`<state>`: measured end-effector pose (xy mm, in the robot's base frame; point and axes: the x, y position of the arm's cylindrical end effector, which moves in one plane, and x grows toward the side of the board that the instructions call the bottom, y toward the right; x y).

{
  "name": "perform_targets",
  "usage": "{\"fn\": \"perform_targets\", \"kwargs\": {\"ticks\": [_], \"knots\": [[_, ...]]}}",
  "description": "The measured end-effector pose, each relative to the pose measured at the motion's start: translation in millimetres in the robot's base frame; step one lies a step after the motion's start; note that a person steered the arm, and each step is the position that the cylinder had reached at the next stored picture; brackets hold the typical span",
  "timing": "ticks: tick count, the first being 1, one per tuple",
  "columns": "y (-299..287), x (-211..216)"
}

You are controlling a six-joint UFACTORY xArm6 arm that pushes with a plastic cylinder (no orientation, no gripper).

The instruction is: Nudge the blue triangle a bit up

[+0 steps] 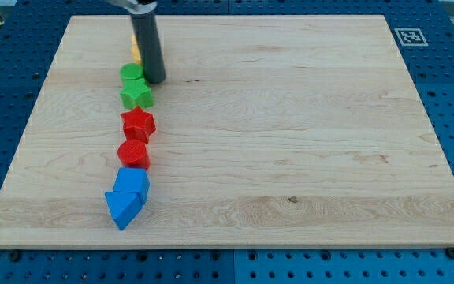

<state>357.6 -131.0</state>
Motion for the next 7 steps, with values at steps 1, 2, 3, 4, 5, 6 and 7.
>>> {"fn": "perform_targets", "kwargs": {"ticks": [1,2,3,4,5,6,7], "knots": [[-10.7,7.7],[13.3,-4.2],[70.3,1.9],[100.2,49.4],[121.6,106.0],[122.1,164.6],[107.8,205.5]]}}
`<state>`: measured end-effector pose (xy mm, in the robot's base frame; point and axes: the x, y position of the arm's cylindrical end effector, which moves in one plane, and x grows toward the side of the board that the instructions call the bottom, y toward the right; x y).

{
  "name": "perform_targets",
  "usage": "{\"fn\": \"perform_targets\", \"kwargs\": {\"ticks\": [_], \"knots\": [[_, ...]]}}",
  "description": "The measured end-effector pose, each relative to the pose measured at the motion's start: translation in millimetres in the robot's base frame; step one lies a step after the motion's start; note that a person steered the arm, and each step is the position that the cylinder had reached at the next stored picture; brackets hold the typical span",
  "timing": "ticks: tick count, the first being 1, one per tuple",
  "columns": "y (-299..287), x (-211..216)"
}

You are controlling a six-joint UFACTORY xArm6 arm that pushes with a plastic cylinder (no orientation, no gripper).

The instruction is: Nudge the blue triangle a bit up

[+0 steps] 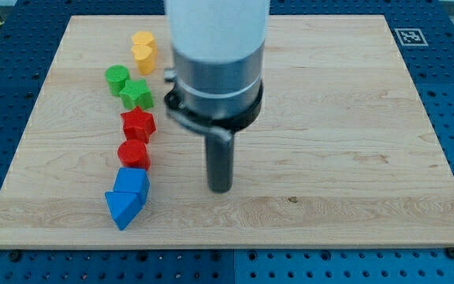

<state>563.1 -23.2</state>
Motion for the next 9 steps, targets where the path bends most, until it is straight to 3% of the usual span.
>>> {"fn": "perform_targets", "kwargs": {"ticks": [2,3,4,9], "knots": [[-29.6,54.5],[-43.9,53.7],[-82.6,51.2],[-89.9,-21.8]]}}
